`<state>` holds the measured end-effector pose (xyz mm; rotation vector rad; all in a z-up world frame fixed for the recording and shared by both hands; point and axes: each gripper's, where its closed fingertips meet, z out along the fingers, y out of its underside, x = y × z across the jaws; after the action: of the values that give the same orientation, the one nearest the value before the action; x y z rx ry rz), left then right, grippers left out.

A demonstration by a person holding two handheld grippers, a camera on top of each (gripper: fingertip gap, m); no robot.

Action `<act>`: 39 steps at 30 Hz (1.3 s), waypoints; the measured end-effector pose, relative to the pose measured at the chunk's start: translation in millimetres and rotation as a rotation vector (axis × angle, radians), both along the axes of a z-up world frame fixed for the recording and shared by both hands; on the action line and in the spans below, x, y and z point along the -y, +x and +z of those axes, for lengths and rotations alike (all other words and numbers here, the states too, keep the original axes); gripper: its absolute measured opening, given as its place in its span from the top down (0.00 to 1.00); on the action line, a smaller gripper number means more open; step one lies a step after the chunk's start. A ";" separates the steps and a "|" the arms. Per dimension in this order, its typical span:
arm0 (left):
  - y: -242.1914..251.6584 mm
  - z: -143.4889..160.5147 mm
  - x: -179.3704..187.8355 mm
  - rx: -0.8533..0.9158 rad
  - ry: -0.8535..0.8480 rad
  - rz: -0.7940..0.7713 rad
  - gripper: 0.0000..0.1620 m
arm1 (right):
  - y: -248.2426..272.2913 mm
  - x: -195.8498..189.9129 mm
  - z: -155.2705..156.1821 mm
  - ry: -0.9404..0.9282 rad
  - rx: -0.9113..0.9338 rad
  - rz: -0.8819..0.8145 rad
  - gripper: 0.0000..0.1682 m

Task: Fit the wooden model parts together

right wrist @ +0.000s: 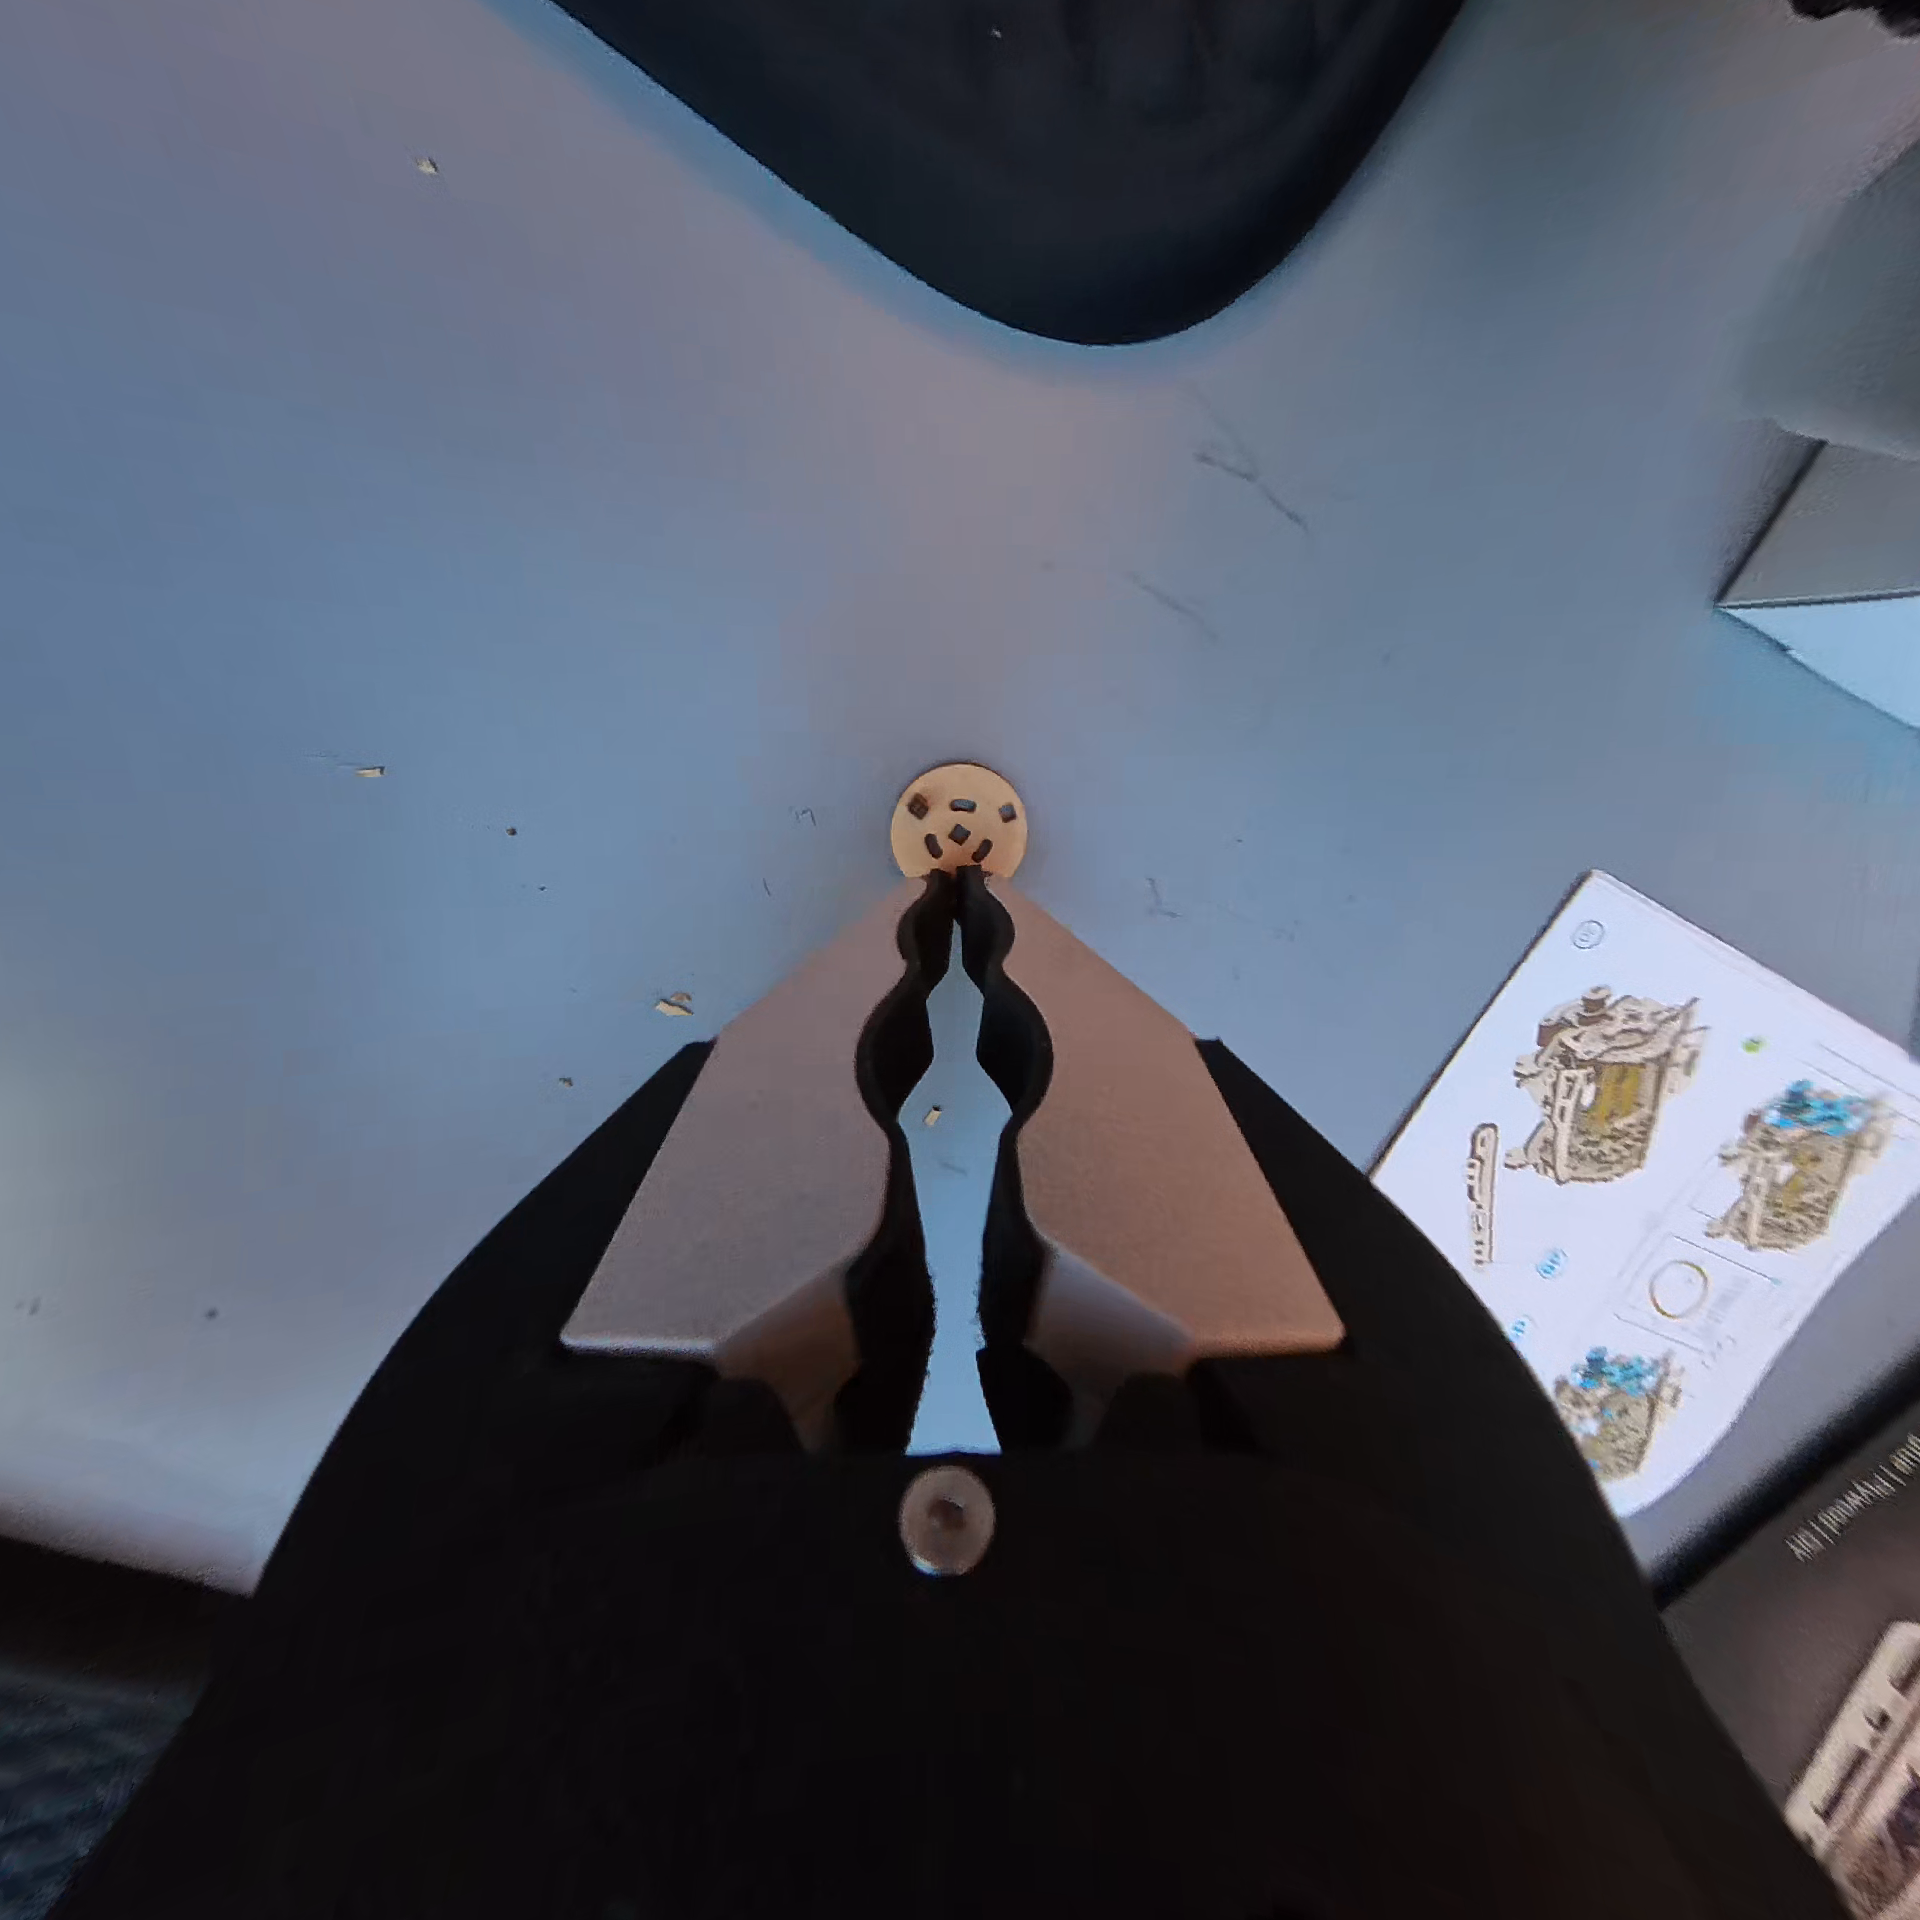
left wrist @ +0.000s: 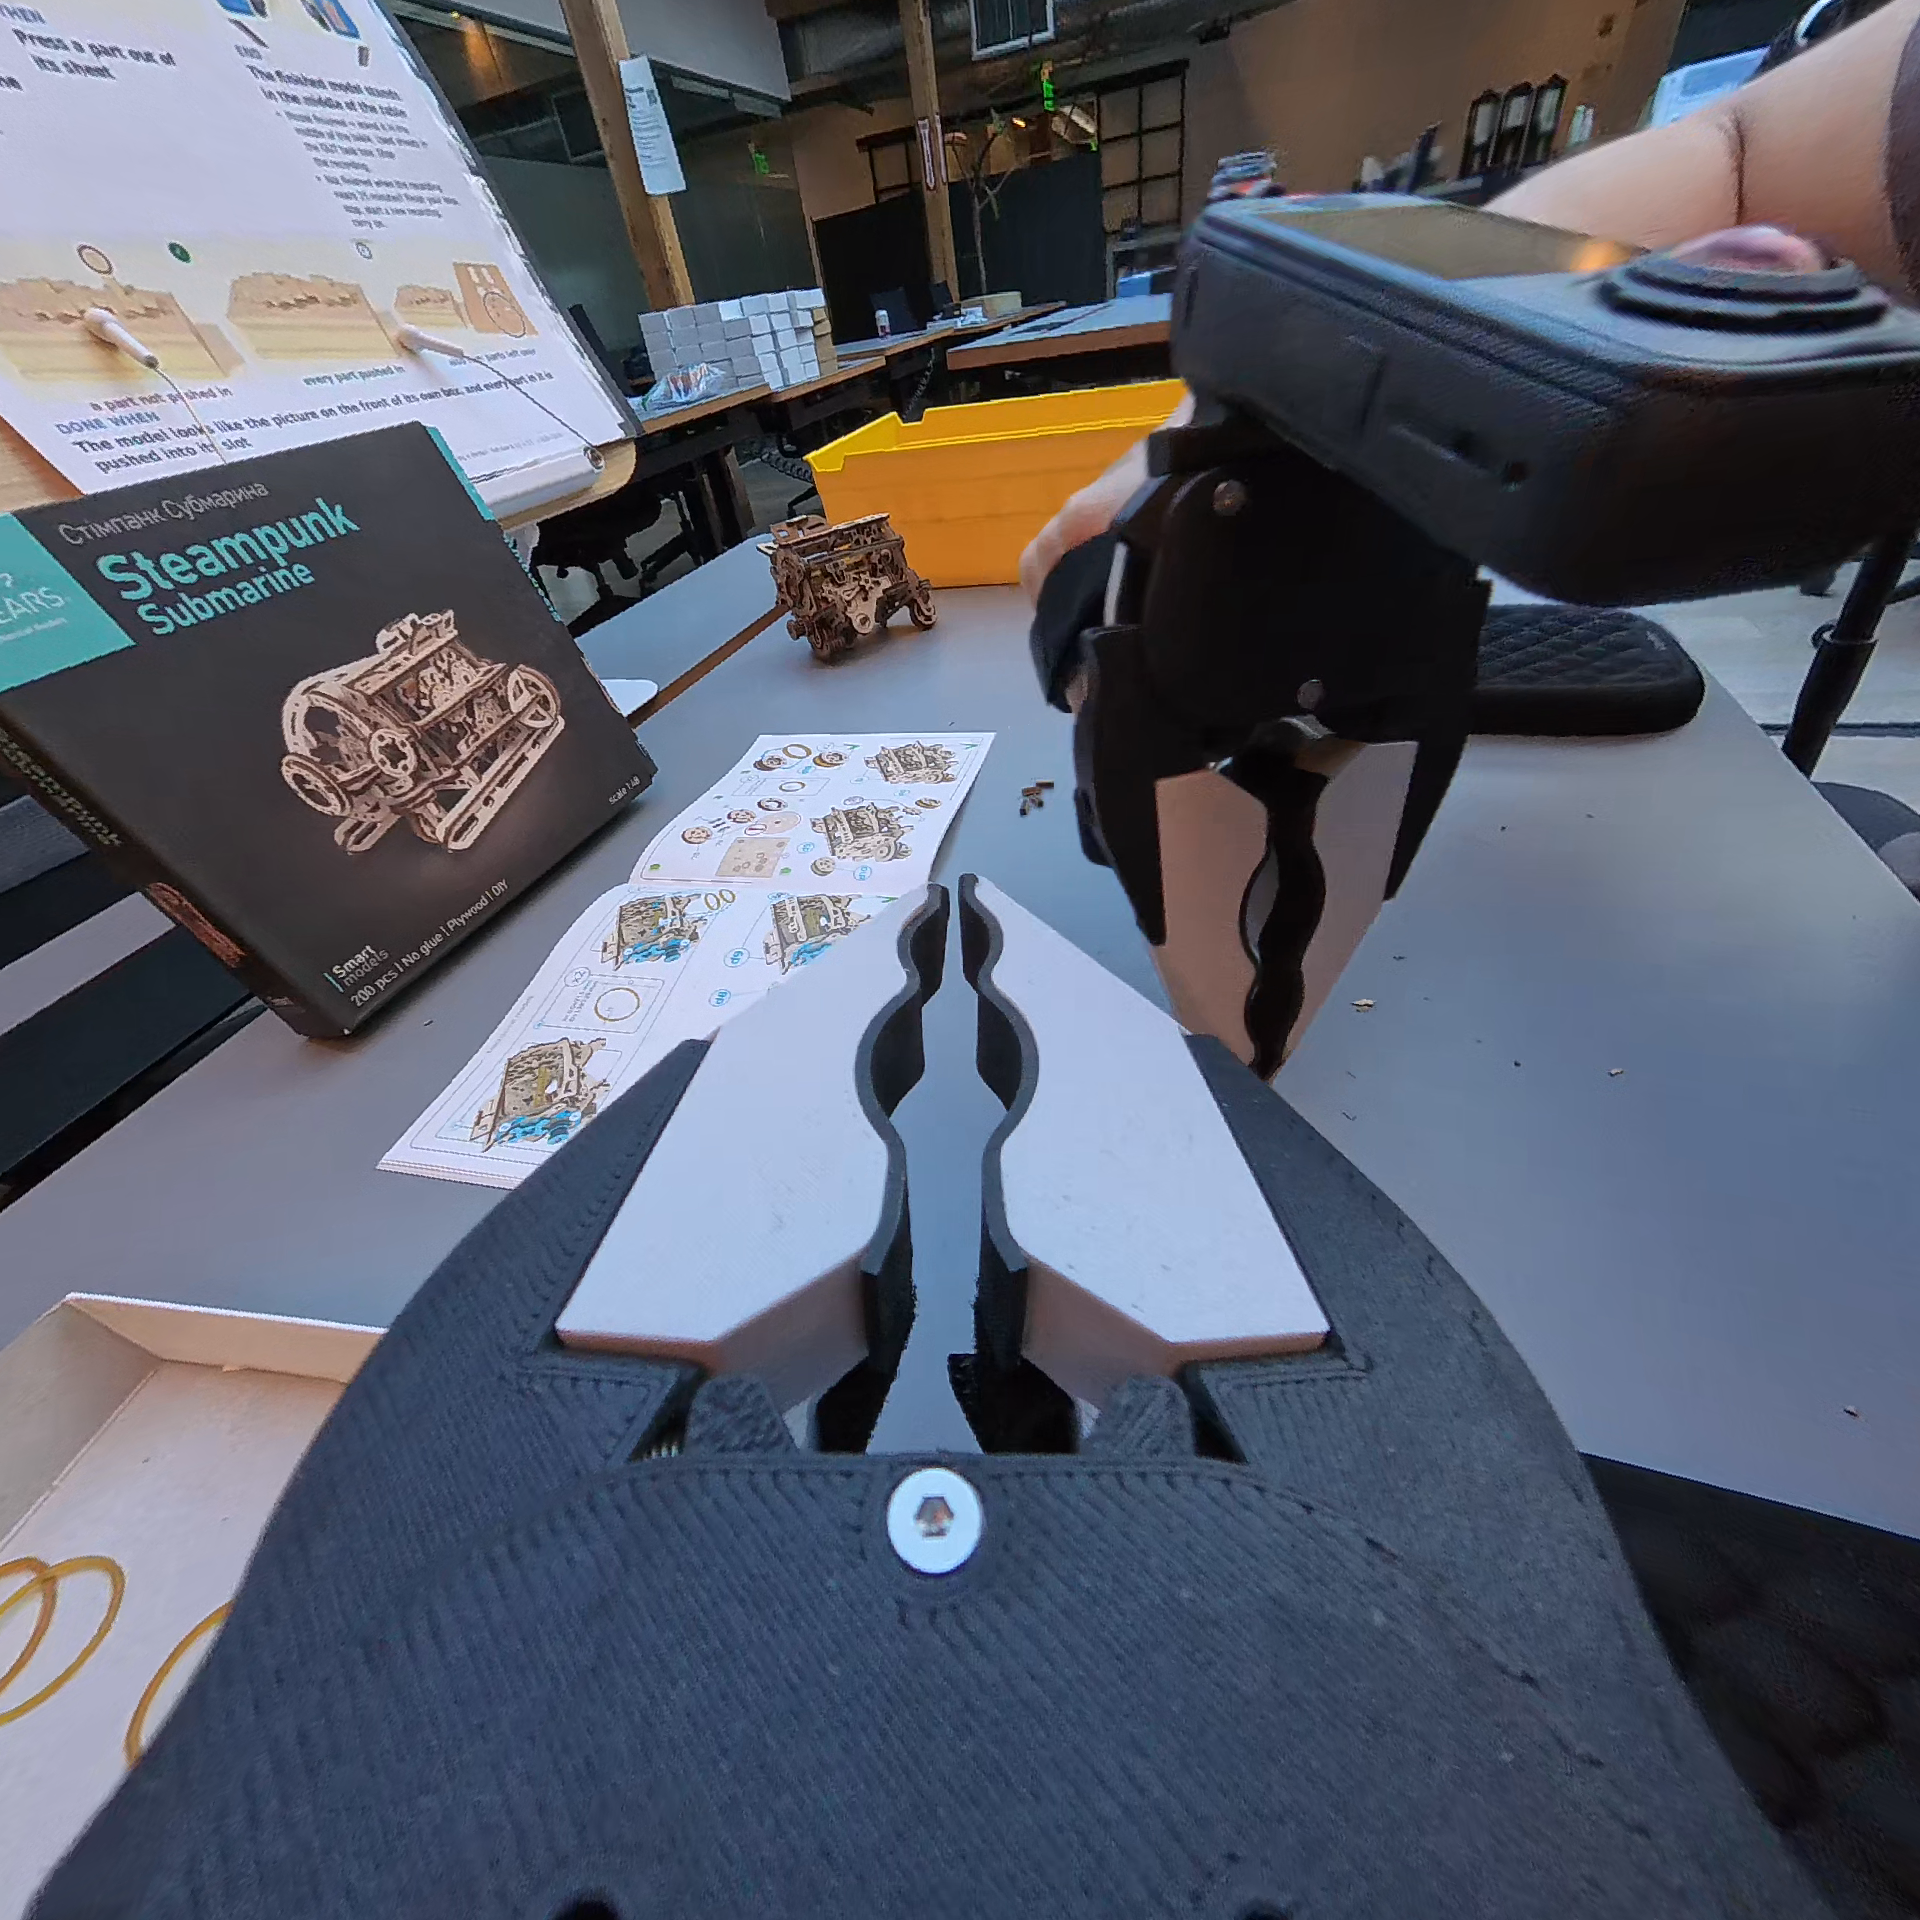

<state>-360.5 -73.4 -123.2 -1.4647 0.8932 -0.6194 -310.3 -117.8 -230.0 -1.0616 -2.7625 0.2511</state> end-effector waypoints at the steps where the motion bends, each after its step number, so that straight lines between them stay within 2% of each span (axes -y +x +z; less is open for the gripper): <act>1: 0.1 0.3 0.0 0.002 -0.001 -0.001 1.00 | -0.1 0.0 0.0 0.032 -0.038 0.006 0.99; 5: 2.0 0.1 0.7 -0.001 0.000 -0.007 1.00 | -0.1 -0.4 0.0 0.076 -0.066 -0.008 0.99; 9: 2.7 -1.4 1.0 -0.008 -0.003 -0.008 1.00 | -0.2 0.8 -0.4 -0.106 0.062 -0.030 0.99; 11: 1.3 -0.3 0.9 -0.006 0.001 -0.005 1.00 | -0.1 1.0 -0.5 -0.126 0.082 -0.027 0.99; 17: 0.2 2.5 1.1 0.002 0.006 -0.003 1.00 | -0.1 0.2 -0.6 0.110 -0.016 0.028 0.99; 22: 1.4 2.8 2.2 -0.005 0.011 -0.005 1.00 | -0.3 1.7 -0.5 -0.100 0.099 -0.067 0.99; 28: -6.2 16.5 3.1 0.053 0.029 0.011 0.97 | -2.3 2.1 3.1 -0.319 0.012 -0.241 0.99; 30: -7.1 16.6 2.8 0.060 0.026 0.011 0.97 | -0.3 1.0 5.1 -0.304 -0.023 -0.248 0.91; 32: -7.6 14.0 1.8 0.059 0.015 0.011 0.96 | 2.6 2.4 8.8 -0.290 -0.068 -0.235 0.88; 39: -2.6 6.1 1.7 0.031 -0.002 -0.005 0.96 | 0.7 1.3 21.5 -0.224 -0.270 -0.071 0.94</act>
<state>-363.0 -75.1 -117.1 -1.4519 0.8724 -0.6449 -309.6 -119.1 -208.5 -1.0825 -2.4932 0.6555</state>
